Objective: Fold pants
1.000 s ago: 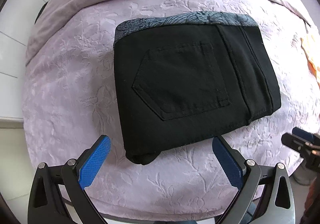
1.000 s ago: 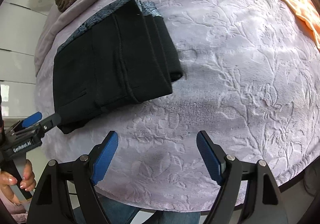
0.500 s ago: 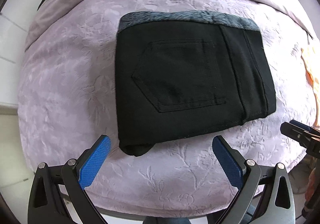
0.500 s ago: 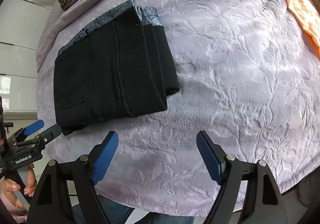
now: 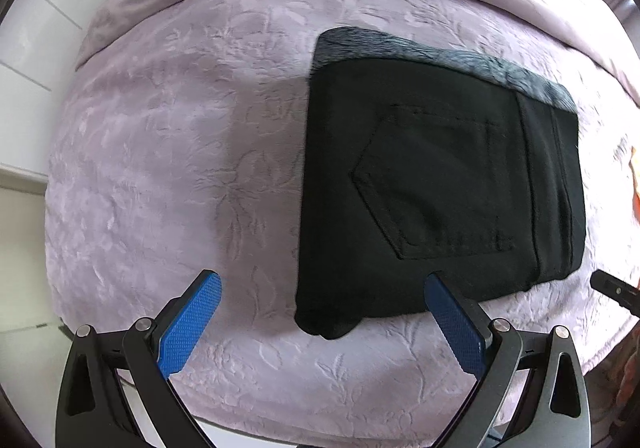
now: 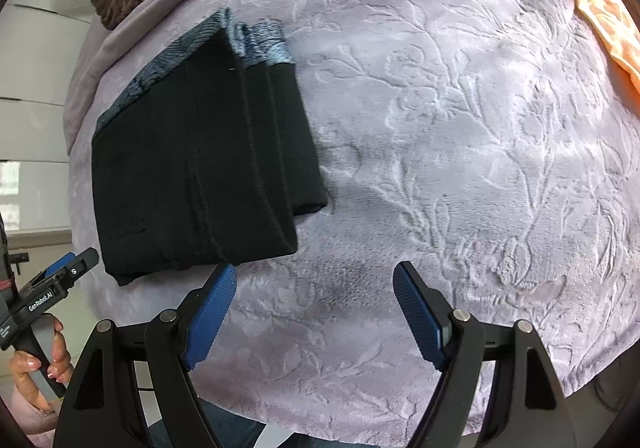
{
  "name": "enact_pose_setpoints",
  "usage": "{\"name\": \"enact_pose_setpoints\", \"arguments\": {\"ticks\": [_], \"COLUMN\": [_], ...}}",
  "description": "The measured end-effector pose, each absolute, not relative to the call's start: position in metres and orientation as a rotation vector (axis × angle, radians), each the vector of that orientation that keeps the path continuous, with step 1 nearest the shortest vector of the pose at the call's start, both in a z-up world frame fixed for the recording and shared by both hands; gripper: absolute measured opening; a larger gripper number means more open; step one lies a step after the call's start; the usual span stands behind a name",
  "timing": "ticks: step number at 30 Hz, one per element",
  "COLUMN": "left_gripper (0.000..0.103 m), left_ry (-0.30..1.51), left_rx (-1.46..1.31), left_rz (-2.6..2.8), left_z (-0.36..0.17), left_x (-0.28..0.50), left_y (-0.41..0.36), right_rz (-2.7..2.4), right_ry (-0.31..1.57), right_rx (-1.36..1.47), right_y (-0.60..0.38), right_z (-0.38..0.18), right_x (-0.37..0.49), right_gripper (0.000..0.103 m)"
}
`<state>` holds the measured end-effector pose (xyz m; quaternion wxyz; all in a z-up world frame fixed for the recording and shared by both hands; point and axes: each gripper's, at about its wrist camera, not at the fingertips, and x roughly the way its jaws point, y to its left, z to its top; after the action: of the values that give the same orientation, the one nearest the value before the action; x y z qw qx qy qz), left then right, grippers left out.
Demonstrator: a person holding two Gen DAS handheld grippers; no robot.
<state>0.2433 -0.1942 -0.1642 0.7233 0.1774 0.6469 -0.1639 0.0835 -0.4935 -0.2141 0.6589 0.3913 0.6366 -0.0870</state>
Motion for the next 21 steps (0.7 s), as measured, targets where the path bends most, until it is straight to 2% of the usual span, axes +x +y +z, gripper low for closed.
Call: {"name": "enact_pose_setpoints", "arguments": {"ticks": [21], "left_gripper": [0.102], "left_ry": [1.425], "left_rx": [0.333], "left_rz": [-0.381], "left_z": [-0.177], "left_x": [0.271], "left_y": [-0.186], "right_rz": [-0.151], "right_ry": [1.442], "right_rx": [0.892], "right_y": [-0.507], "right_z": [-0.225], "right_x": [0.103], "right_gripper": [0.083]}}
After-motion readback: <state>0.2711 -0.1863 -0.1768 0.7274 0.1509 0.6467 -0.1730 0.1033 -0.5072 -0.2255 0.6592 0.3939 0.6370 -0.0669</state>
